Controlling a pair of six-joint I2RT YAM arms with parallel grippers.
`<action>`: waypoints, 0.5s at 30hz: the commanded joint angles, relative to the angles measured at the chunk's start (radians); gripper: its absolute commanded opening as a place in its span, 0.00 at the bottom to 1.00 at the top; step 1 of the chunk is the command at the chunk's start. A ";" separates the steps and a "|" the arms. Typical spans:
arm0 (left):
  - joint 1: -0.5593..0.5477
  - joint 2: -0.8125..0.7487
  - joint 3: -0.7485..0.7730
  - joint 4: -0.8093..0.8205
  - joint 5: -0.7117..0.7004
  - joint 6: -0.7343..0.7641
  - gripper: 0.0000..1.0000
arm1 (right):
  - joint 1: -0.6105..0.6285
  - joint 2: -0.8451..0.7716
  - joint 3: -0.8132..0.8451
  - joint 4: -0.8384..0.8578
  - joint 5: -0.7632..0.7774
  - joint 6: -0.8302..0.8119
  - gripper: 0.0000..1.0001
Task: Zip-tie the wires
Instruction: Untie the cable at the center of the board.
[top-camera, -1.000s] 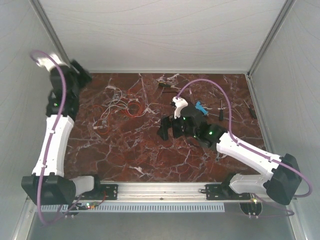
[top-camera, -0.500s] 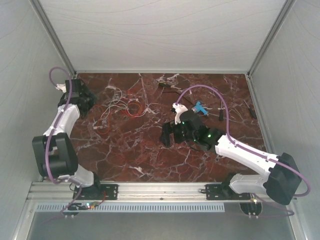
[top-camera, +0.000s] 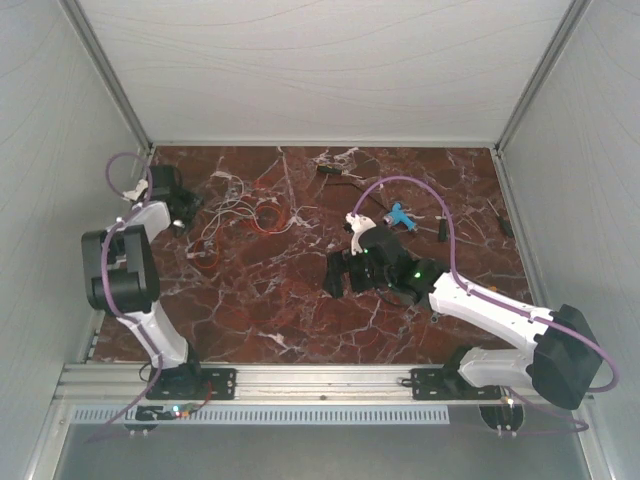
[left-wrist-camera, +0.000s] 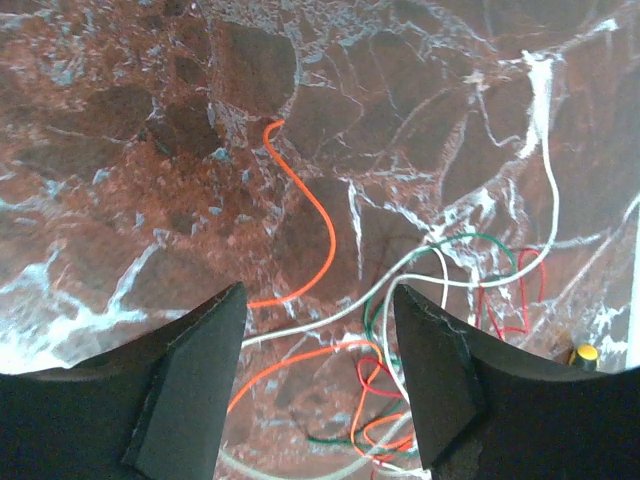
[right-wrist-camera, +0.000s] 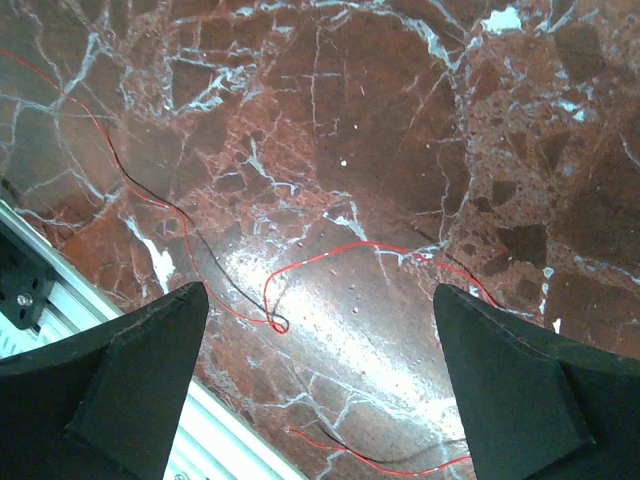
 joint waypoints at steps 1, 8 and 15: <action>0.000 0.085 0.076 0.077 0.010 -0.026 0.61 | 0.006 -0.014 -0.014 -0.003 0.025 0.005 0.94; 0.001 0.166 0.160 0.069 0.001 0.025 0.54 | 0.006 -0.009 -0.013 -0.026 0.038 -0.006 0.94; 0.009 0.177 0.161 0.068 -0.002 0.026 0.45 | 0.005 0.013 -0.001 -0.030 0.029 -0.001 0.94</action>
